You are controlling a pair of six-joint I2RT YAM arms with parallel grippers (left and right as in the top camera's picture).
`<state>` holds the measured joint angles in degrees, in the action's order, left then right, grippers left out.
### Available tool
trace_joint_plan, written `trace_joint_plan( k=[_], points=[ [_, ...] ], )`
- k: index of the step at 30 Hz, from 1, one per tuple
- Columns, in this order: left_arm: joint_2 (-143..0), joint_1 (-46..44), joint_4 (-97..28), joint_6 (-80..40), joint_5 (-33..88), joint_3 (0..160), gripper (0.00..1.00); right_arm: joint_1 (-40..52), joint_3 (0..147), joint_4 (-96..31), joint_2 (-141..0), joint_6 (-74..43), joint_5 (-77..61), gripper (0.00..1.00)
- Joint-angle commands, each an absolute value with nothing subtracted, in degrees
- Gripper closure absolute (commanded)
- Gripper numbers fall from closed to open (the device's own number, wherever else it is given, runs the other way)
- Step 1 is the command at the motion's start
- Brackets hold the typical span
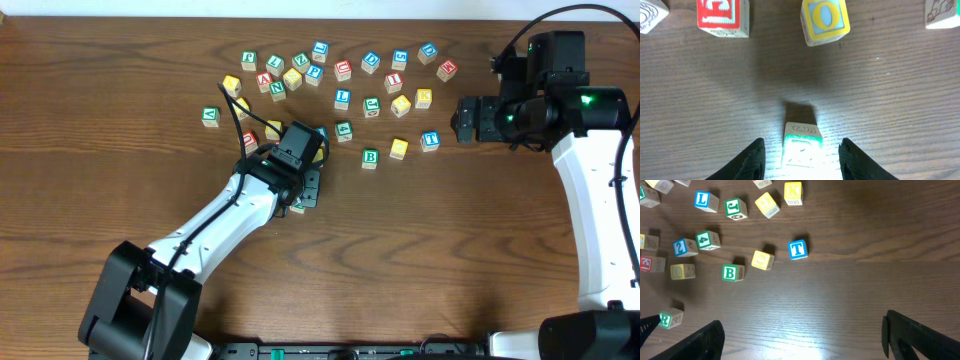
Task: Spell out ROBOT
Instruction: 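Lower the R block onto the table and open the left gripper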
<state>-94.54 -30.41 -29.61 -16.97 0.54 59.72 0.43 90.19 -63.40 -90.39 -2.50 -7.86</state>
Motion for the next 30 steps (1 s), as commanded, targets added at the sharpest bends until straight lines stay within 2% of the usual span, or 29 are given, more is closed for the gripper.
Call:
trace_joint_plan(
  k=[1,15,23,30],
  points=[
    [-94.45,-30.17,-29.43,-14.66,0.64,59.99,0.53,-0.32,90.19,-63.48,-90.76,-2.07,-7.64,0.03],
    [-101.71,-30.17,-27.31,-10.11,0.64,59.22,0.53,-0.32,90.19,-63.88,-90.76,-2.07,-7.64,0.03],
    [-101.73,-30.17,-27.86,-12.36,0.64,59.22,0.64,-0.32,90.19,-64.31,-90.76,-2.07,-7.64,0.03],
    [-101.73,-30.17,-28.32,-15.11,0.64,59.24,0.65,-0.32,90.19,-64.34,-90.76,-2.07,-7.64,0.03]
  ],
)
